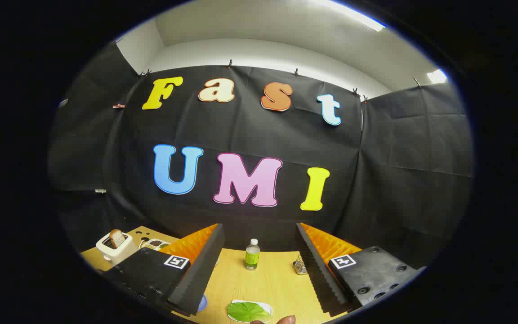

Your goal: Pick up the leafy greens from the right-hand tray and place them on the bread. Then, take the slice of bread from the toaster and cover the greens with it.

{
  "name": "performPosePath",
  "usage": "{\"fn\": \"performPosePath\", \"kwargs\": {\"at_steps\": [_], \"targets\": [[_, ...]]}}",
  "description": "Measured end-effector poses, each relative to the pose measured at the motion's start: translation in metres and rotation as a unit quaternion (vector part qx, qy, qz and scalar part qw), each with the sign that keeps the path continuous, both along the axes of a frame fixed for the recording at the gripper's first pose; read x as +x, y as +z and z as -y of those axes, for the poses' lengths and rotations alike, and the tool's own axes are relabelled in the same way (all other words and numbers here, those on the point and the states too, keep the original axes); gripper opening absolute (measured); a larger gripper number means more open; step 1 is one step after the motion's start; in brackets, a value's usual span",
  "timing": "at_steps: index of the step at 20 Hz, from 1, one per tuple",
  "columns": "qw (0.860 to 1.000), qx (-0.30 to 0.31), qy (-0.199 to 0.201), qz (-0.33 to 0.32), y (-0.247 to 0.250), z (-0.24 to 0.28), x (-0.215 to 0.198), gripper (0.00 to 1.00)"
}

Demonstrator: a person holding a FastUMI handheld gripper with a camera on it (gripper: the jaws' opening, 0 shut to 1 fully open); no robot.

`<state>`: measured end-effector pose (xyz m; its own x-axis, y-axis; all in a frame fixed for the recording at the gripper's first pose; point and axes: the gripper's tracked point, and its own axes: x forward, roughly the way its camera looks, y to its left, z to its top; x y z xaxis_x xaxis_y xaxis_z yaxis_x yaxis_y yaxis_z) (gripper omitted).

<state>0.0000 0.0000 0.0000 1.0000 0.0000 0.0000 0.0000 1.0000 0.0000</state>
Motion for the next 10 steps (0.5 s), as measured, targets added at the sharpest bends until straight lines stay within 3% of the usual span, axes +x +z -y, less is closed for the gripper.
{"fn": "performPosePath", "kwargs": {"at_steps": [10], "targets": [[1.0, 0.001, 0.002, -0.003, -0.0024, 0.0022, 0.001, 0.98]]}}
